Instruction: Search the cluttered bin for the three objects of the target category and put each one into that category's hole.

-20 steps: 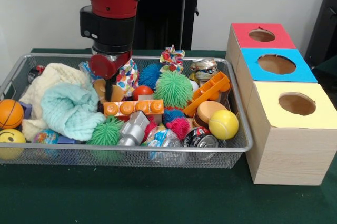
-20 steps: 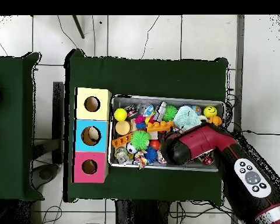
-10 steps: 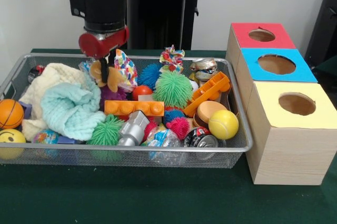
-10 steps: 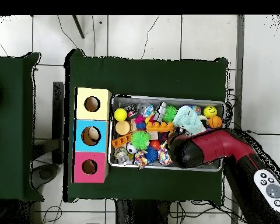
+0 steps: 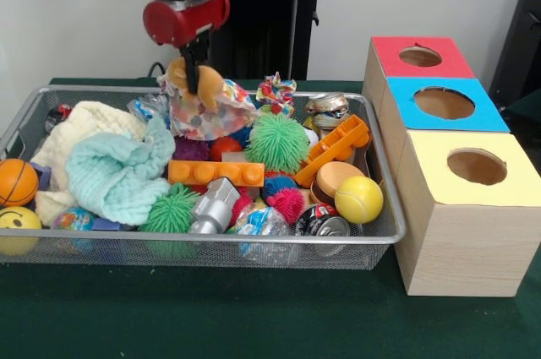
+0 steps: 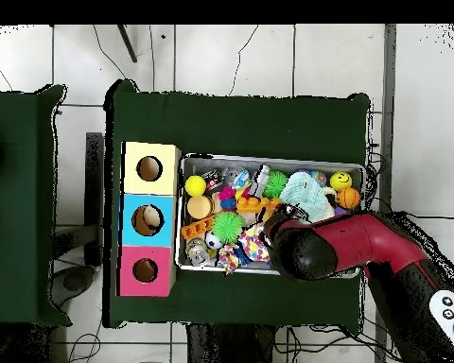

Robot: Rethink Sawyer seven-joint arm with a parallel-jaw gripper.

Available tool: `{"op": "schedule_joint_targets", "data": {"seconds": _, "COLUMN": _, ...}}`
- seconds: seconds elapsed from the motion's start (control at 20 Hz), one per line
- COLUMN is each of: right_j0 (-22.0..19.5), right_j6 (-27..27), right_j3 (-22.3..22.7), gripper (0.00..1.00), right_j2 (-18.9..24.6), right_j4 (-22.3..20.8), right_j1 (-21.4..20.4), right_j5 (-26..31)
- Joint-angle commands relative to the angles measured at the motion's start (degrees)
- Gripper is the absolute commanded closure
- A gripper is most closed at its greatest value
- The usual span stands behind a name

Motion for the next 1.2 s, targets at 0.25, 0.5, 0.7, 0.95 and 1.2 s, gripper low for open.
{"op": "schedule_joint_targets", "data": {"seconds": 0.25, "right_j0": -0.6, "right_j6": -6.6, "right_j3": 6.4, "gripper": 1.0, "right_j2": 10.6, "right_j4": 6.0, "right_j1": -4.9, "right_j5": 0.8}}
{"op": "schedule_joint_targets", "data": {"seconds": 0.5, "right_j0": 0.0, "right_j6": -5.0, "right_j3": 6.6, "gripper": 1.0, "right_j2": 11.7, "right_j4": 7.9, "right_j1": -6.4, "right_j5": 2.1}}
{"op": "schedule_joint_targets", "data": {"seconds": 0.7, "right_j0": 1.1, "right_j6": -3.3, "right_j3": 6.5, "gripper": 1.0, "right_j2": 11.3, "right_j4": 8.7, "right_j1": -6.5, "right_j5": 2.6}}
{"op": "schedule_joint_targets", "data": {"seconds": 0.95, "right_j0": 1.0, "right_j6": -7.0, "right_j3": 5.7, "gripper": 1.0, "right_j2": 12.7, "right_j4": 5.5, "right_j1": -4.6, "right_j5": 0.2}}
{"op": "schedule_joint_targets", "data": {"seconds": 1.2, "right_j0": 1.3, "right_j6": -3.6, "right_j3": 5.3, "gripper": 1.0, "right_j2": 12.1, "right_j4": 6.9, "right_j1": -4.5, "right_j5": 0.0}}
